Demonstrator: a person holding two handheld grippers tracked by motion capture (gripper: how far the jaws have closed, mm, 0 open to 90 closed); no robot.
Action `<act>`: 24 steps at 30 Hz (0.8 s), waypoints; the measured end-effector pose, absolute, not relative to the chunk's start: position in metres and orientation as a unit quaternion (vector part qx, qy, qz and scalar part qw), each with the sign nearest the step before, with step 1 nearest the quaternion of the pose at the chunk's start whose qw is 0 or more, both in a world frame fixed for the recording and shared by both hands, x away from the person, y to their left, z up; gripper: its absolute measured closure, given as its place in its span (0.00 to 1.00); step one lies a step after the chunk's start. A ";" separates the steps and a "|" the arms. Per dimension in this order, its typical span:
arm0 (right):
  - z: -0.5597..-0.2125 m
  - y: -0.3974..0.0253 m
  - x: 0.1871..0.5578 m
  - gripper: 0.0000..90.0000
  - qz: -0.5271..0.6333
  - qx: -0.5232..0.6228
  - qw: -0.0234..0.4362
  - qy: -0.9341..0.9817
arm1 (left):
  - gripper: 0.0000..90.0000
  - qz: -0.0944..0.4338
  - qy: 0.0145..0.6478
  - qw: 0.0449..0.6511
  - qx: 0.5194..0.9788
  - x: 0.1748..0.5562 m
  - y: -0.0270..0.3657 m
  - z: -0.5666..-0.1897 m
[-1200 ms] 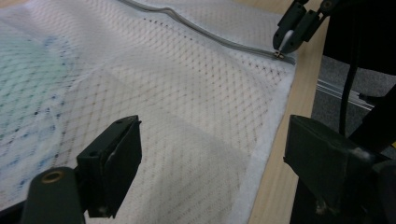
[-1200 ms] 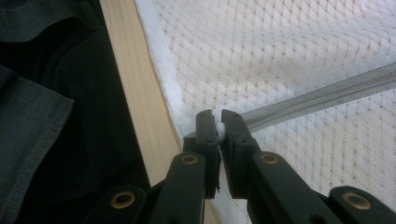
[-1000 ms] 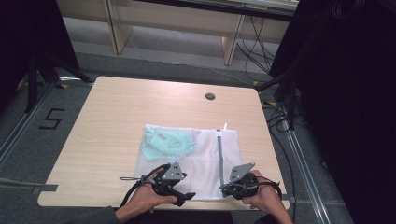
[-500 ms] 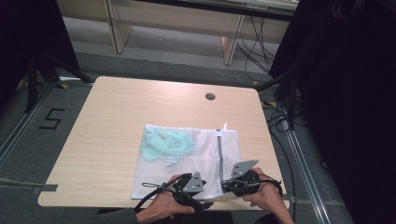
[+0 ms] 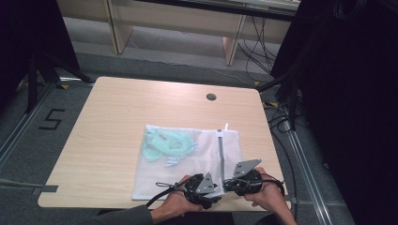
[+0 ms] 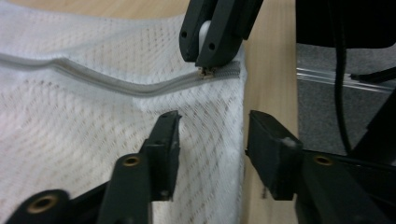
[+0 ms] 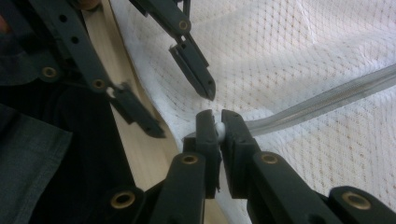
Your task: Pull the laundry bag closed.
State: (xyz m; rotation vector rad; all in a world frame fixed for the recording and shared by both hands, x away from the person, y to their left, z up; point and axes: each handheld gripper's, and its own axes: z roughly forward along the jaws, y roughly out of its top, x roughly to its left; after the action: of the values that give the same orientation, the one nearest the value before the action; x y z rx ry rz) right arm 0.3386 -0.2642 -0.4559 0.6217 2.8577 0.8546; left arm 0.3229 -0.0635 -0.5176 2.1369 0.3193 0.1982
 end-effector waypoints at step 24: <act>-0.458 -0.267 0.343 0.96 0.284 0.193 0.046 0.938 | 0.98 0.101 0.058 0.449 0.886 0.323 -0.068 -0.511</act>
State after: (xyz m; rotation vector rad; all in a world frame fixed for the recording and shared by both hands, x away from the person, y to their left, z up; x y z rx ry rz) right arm 0.3428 -0.2669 -0.4583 0.5905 2.8636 0.8679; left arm 0.3232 -0.0681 -0.5113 2.1920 0.1427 0.2500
